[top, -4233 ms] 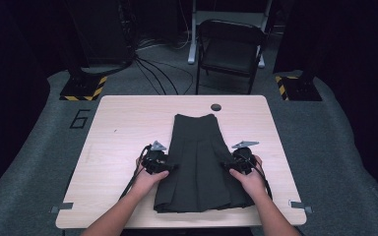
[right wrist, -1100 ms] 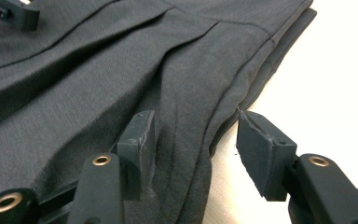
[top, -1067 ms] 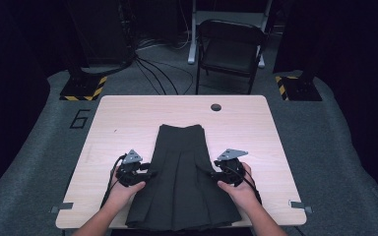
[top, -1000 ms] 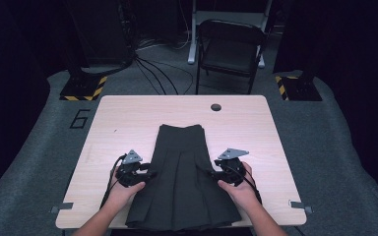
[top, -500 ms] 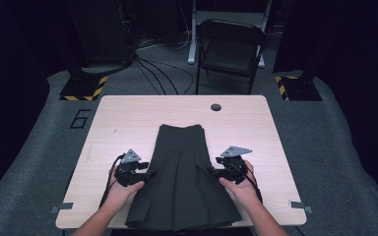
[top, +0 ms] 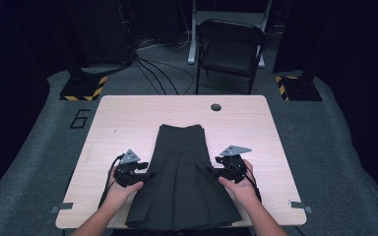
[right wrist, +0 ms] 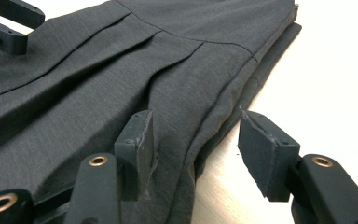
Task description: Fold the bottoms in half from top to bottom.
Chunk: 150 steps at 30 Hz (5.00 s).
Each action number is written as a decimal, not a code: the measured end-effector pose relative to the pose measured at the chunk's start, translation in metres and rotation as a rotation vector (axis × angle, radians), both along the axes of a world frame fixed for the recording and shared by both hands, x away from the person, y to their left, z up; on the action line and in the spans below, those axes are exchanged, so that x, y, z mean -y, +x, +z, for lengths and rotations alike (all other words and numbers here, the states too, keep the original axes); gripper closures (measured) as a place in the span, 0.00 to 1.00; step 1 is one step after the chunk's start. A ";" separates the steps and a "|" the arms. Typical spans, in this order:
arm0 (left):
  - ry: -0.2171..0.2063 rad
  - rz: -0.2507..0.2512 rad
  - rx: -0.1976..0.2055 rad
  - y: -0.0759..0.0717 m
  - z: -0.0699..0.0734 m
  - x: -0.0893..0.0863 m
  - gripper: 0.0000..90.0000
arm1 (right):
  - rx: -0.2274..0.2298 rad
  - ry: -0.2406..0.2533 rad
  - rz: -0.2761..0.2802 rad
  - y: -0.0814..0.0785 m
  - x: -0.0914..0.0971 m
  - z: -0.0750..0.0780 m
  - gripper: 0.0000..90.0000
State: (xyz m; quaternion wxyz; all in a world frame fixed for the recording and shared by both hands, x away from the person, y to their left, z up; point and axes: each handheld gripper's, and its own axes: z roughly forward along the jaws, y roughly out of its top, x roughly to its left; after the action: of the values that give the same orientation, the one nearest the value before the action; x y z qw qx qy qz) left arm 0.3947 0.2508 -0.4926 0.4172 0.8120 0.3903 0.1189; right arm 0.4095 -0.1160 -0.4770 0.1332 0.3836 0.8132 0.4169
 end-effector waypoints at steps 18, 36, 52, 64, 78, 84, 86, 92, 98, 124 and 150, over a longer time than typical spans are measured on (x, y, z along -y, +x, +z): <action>0.010 -0.003 -0.001 0.001 -0.001 0.002 0.52 | -0.003 0.010 -0.009 0.001 0.005 -0.001 0.50; -0.017 0.023 0.026 0.022 0.014 -0.003 0.49 | 0.009 0.027 0.019 0.010 -0.009 0.012 0.48; -0.048 0.104 0.002 0.050 0.019 -0.009 0.49 | 0.003 0.002 0.009 0.045 -0.010 0.023 0.48; -0.035 0.113 0.006 0.073 0.025 0.004 0.49 | -0.002 -0.003 0.014 0.069 -0.019 0.023 0.52; -0.027 0.146 -0.006 0.102 0.017 0.016 0.48 | -0.044 -0.058 -0.072 0.100 -0.042 0.011 0.50; 0.003 0.139 -0.002 0.111 0.007 0.022 0.46 | -0.051 -0.083 -0.100 0.105 -0.049 0.002 0.48; 0.013 0.144 -0.010 0.115 0.001 0.024 0.46 | -0.066 -0.098 -0.108 0.108 -0.049 -0.003 0.48; 0.000 0.145 -0.020 0.124 -0.013 0.027 0.44 | -0.114 -0.120 -0.117 0.111 -0.044 -0.021 0.49; 0.001 0.143 -0.037 0.126 -0.020 0.030 0.41 | -0.147 -0.095 -0.133 0.109 -0.042 -0.031 0.50; 0.003 0.108 -0.056 0.131 -0.028 0.038 0.60 | -0.207 -0.044 -0.110 0.111 -0.040 -0.032 0.67; -0.007 0.119 -0.073 0.128 -0.014 0.046 0.88 | -0.069 -0.066 -0.060 0.083 -0.055 -0.001 0.53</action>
State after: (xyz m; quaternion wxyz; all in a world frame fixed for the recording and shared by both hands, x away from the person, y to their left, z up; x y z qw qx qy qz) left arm 0.5229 0.2052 -0.5067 0.3980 0.7896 0.4534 0.1124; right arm 0.4927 -0.0614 -0.4778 0.1299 0.4173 0.8189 0.3722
